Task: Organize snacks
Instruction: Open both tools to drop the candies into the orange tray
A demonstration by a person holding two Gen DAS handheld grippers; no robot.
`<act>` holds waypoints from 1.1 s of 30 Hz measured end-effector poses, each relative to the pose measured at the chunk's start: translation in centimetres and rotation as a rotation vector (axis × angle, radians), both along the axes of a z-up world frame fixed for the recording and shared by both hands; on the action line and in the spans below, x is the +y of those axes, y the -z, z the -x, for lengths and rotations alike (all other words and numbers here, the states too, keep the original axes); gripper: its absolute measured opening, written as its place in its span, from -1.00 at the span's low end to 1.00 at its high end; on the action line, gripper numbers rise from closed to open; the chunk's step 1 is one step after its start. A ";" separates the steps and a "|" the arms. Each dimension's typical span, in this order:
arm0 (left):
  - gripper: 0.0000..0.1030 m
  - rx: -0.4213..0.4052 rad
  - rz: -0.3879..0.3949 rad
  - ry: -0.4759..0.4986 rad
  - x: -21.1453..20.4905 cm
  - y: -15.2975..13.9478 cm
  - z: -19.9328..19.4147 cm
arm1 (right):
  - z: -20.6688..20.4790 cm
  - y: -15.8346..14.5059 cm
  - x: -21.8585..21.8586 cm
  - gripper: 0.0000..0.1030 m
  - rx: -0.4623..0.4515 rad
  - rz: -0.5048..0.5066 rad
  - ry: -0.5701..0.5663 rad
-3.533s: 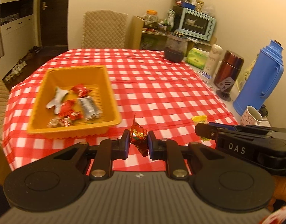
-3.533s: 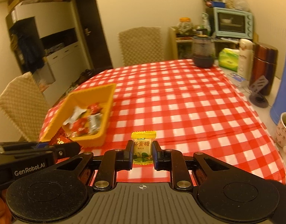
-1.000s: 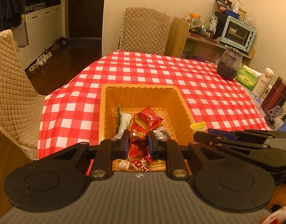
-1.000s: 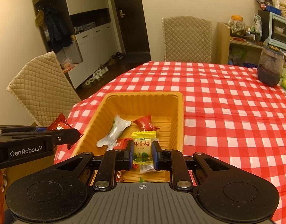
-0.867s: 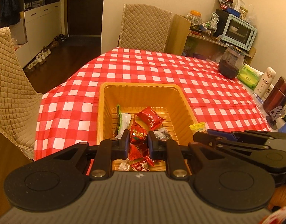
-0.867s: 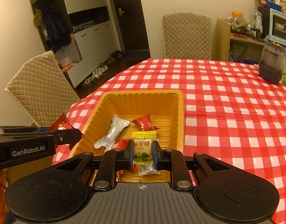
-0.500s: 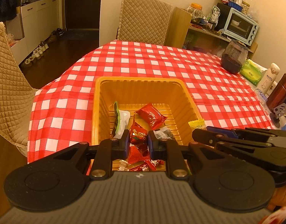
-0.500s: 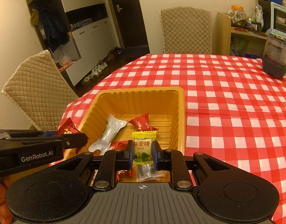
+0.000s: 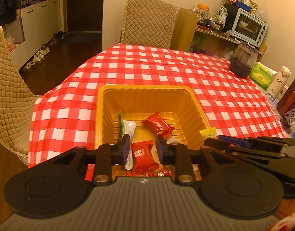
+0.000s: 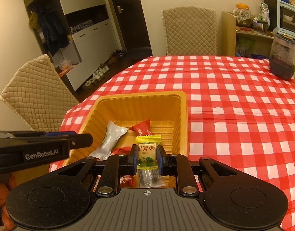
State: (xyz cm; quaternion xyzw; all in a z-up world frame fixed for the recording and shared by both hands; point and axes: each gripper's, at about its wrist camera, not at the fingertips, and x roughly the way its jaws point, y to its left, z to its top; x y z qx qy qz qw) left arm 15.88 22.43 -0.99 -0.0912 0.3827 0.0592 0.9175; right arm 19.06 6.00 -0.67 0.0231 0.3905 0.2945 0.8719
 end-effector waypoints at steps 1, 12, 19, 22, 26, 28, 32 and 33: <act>-0.48 -0.002 -0.005 -0.003 0.1 -0.1 0.3 | 0.0 0.0 0.0 -0.60 0.000 0.000 0.001; -0.25 0.017 -0.014 -0.053 0.9 -0.4 3.9 | 1.2 -0.8 -0.1 -0.60 0.000 -0.016 -0.015; -0.23 0.015 -0.008 -0.073 1.0 -0.6 5.2 | 1.8 -1.2 0.3 -0.60 -0.002 -0.019 -0.027; -0.23 0.014 -0.006 -0.074 1.0 -0.6 5.3 | 1.9 -1.2 0.4 -0.60 -0.002 -0.018 -0.031; -0.18 0.015 -0.007 -0.073 1.0 -0.5 5.3 | 1.9 -1.1 0.6 -0.60 0.002 -0.014 -0.037; -0.18 0.015 -0.008 -0.074 0.9 -0.5 5.4 | 1.8 -1.1 0.8 -0.60 0.004 -0.014 -0.039; -0.12 0.015 -0.009 -0.075 0.9 -0.5 5.4 | 1.6 -0.9 0.9 -0.60 0.012 -0.056 -0.070; -0.05 0.014 -0.009 -0.077 1.0 -0.5 5.4 | 1.5 -0.8 0.8 -0.58 0.019 -0.080 -0.074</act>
